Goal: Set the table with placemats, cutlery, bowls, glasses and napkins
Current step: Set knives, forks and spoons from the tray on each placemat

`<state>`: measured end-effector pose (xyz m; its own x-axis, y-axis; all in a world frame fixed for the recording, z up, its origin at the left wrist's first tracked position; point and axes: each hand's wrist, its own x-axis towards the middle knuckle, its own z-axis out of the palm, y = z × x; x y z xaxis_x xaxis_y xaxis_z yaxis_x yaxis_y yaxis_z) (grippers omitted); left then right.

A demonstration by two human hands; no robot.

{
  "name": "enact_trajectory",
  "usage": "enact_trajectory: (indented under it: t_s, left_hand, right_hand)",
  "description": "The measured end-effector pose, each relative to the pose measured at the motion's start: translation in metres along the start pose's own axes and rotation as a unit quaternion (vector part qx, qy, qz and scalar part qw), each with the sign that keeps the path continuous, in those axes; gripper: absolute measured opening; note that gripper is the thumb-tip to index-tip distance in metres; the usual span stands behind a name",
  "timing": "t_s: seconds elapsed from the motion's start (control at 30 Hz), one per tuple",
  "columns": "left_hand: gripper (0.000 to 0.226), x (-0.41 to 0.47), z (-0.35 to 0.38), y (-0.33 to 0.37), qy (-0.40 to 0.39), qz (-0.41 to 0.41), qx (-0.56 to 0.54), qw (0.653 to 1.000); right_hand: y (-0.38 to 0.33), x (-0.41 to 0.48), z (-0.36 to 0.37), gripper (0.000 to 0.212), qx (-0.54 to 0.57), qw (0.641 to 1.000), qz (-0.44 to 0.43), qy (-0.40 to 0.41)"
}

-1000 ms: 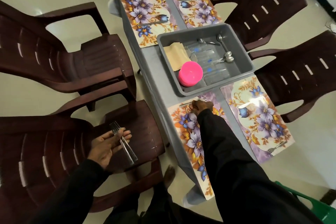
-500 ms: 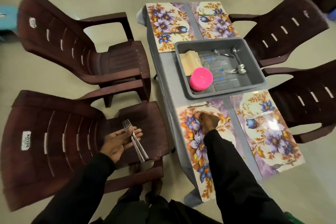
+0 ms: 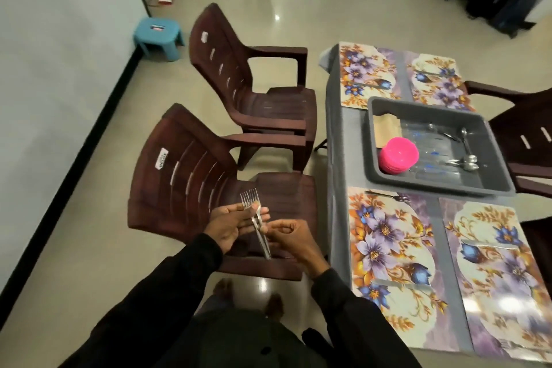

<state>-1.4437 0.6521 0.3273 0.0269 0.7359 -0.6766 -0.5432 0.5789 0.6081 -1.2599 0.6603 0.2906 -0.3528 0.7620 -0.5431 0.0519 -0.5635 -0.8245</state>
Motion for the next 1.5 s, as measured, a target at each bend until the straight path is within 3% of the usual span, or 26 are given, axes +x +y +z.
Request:
enact_trajectory:
  t_s: [0.4, 0.53, 0.8, 0.93, 1.1, 1.5]
  left_hand:
    - [0.032, -0.062, -0.181, 0.071, -0.021, 0.066, -0.039, 0.997]
    - [0.036, -0.081, -0.268, 0.112, -0.002, 0.08, -0.055, 0.995]
    - [0.036, -0.115, -0.385, 0.177, 0.067, 0.124, -0.097, 0.985]
    - [0.037, -0.114, -0.412, 0.206, 0.076, 0.128, -0.121, 0.981]
    - [0.042, -0.09, -0.447, 0.254, 0.076, 0.116, -0.133, 0.981]
    - [0.04, 0.073, -0.47, 0.44, 0.065, 0.069, -0.024, 0.995]
  right_hand:
    - [-0.034, 0.023, 0.2, 0.016, -0.105, 0.992, -0.065, -0.036]
    - [-0.044, 0.046, 0.281, 0.025, -0.095, 0.991, -0.088, -0.046]
    - [-0.056, 0.102, 0.417, 0.016, -0.136, 0.986, -0.072, -0.058]
    - [-0.067, 0.133, 0.448, 0.016, -0.162, 0.982, -0.059, -0.071]
    - [-0.084, 0.18, 0.473, 0.026, -0.145, 0.988, -0.05, -0.028]
    - [-0.17, 0.355, 0.493, 0.018, -0.088, 0.996, -0.033, 0.013]
